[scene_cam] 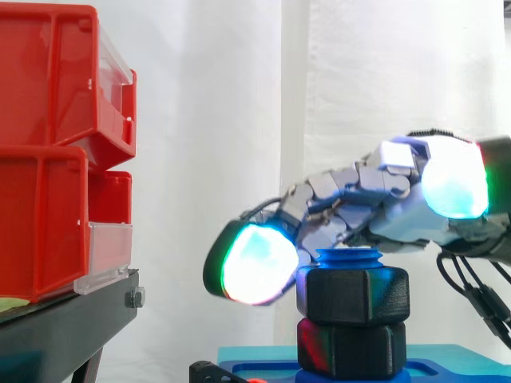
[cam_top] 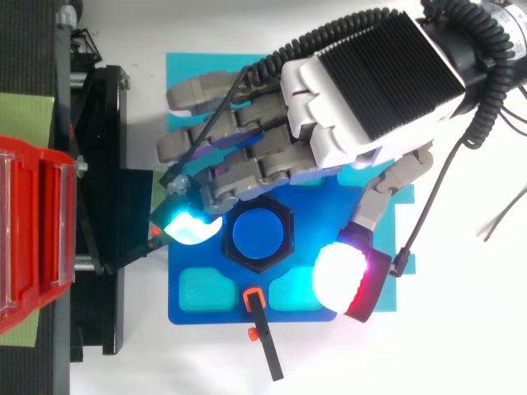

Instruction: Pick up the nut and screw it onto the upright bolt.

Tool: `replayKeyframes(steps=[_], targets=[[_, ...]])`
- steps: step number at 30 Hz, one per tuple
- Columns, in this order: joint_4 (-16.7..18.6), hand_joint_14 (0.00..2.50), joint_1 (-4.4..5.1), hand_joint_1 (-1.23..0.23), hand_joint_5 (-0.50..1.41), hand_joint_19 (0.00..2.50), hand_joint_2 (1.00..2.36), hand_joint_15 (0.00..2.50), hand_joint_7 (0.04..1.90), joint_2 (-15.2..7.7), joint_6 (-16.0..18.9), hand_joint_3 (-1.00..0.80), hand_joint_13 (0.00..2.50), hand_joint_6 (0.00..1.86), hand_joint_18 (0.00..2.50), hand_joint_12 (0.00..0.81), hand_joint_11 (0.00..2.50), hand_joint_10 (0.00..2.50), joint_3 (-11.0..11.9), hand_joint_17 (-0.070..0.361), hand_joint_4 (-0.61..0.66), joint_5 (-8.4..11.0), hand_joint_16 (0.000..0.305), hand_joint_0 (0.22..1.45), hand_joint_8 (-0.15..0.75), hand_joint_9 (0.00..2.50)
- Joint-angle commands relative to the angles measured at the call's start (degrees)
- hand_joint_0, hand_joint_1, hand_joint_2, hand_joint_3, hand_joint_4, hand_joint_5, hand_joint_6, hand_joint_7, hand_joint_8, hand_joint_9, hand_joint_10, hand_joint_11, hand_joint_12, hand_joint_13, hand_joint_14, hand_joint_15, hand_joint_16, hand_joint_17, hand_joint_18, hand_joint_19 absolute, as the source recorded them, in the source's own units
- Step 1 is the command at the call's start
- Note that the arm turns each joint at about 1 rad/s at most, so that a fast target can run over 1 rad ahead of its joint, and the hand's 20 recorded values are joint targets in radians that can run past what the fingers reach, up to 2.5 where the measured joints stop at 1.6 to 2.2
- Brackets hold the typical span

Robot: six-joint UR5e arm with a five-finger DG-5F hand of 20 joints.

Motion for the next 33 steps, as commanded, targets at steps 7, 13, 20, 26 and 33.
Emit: replayKeyframes(steps=[7, 13, 20, 26, 33], targets=[[2.1, 0.0, -0.06, -0.1, -0.11, 0.03, 1.0, 0.0, 0.76, 0.1, 0.1, -0.5, 0.28, 0.5, 0.0, 0.374, 0.0, 0.0, -1.6, 0.102, 0.24, -0.12, 0.045, 0.44, 0.287, 0.58], [2.2, 0.0, -0.06, -0.1, -0.1, 0.02, 1.0, 0.0, 0.8, 0.1, 0.0, -0.5, 0.28, 0.5, 0.0, 0.375, 0.0, 0.0, -1.6, 0.102, 0.25, -0.12, 0.045, 0.44, 0.29, 0.58], [1.9, 0.0, -0.32, -0.1, -0.06, 0.05, 1.0, 0.0, 1.08, 0.0, -0.4, -0.5, 0.33, 0.51, 0.01, 0.374, 0.0, 0.0, -1.6, 0.101, 0.29, -0.12, 0.045, 0.45, 0.305, 0.64], [2.1, 0.0, -0.59, -0.11, -0.04, 0.07, 1.0, 0.0, 1.25, 0.1, -0.6, -0.5, 0.38, 0.51, 0.07, 0.372, 0.0, 0.0, -1.6, 0.099, 0.28, -0.12, 0.044, 0.45, 0.316, 0.7], [1.6, 0.0, -0.85, -0.13, -0.01, 0.1, 1.0, 0.0, 1.4, 0.1, -1.1, -0.5, 0.45, 0.5, 0.15, 0.369, 0.0, 0.0, -1.7, 0.097, 0.24, -0.12, 0.043, 0.46, 0.325, 0.78]])
